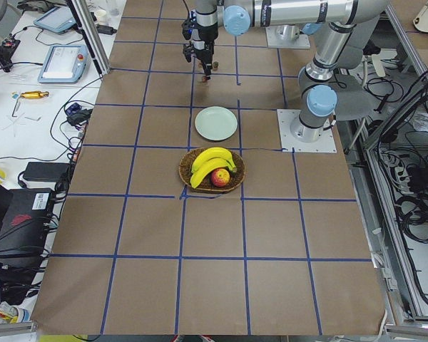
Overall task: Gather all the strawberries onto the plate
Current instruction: 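Carry the strawberry toward the plate and set it down, opening the right gripper, then move the right gripper over the strawberry on the tape crossing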
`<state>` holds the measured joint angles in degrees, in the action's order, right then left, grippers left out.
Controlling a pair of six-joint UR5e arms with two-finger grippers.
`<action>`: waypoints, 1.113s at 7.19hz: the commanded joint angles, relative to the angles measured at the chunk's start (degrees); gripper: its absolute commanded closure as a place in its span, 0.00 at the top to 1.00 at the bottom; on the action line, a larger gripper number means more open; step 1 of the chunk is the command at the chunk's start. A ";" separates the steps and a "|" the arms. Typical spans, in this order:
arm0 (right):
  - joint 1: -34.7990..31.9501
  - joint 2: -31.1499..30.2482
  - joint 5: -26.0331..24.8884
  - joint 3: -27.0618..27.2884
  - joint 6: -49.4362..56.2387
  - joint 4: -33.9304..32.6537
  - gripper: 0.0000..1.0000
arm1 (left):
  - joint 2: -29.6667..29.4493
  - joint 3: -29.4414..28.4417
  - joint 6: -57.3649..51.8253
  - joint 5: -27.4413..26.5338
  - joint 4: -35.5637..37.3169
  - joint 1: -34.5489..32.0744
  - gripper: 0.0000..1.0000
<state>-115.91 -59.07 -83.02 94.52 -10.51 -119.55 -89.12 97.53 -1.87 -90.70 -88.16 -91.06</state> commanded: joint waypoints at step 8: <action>14.56 -8.26 -7.08 0.31 8.94 4.59 1.00 | -0.09 0.20 0.02 -0.09 0.09 -0.34 1.00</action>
<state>-103.23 -67.71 -90.49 94.67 -1.96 -115.84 -89.20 97.64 -1.86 -90.80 -88.14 -91.21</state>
